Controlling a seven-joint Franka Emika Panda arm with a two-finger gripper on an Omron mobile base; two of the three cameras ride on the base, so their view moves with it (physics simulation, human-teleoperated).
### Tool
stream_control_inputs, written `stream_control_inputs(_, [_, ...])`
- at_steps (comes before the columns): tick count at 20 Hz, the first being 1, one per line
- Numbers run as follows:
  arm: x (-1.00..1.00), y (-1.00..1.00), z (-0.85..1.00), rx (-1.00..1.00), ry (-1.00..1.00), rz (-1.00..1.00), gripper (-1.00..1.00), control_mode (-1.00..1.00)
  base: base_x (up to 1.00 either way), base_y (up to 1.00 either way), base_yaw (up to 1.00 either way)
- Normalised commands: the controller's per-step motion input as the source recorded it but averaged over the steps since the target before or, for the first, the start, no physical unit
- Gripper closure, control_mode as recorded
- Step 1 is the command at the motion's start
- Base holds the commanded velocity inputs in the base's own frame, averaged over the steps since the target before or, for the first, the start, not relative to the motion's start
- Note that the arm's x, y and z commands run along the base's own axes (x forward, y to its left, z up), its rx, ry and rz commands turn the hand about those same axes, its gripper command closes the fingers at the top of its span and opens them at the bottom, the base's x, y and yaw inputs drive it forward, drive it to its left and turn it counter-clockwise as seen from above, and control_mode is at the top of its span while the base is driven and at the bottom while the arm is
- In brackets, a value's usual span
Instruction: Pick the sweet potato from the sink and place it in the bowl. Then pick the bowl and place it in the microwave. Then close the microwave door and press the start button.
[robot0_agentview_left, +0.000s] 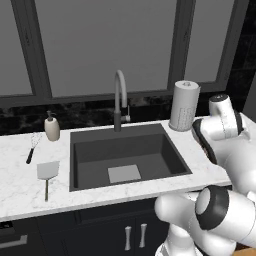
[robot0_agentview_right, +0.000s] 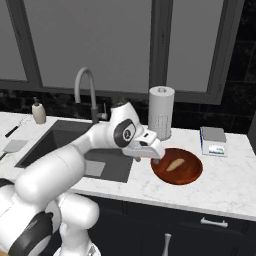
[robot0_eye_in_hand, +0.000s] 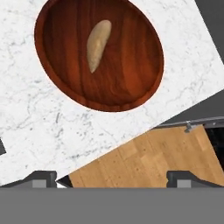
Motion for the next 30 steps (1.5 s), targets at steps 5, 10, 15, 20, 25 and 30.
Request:
stream_control_inputs(5, [0.16,0.00,0.00,0.06,0.00,0.13,-1.00,-1.00,0.00,0.00,0.00])
stream_control_inputs(10, [0.53,0.14,-0.10,0.03,0.06,0.06,-1.00,-1.00,0.00,0.00,0.00])
stream_control_inputs(15, [0.48,0.13,-0.02,0.00,0.11,0.01,-1.00,-1.00,0.00,0.00,0.00])
stream_control_inputs(20, [0.34,0.00,-0.25,0.00,0.03,0.00,-1.00,-1.00,0.00,0.00,0.00])
stream_control_inputs(25, [0.40,0.00,-0.32,0.00,0.05,0.00,-1.00,-1.00,0.00,0.00,0.00])
stream_control_inputs(30, [0.30,0.00,-0.29,0.00,0.04,0.00,-1.00,-1.00,0.00,0.00,0.00])
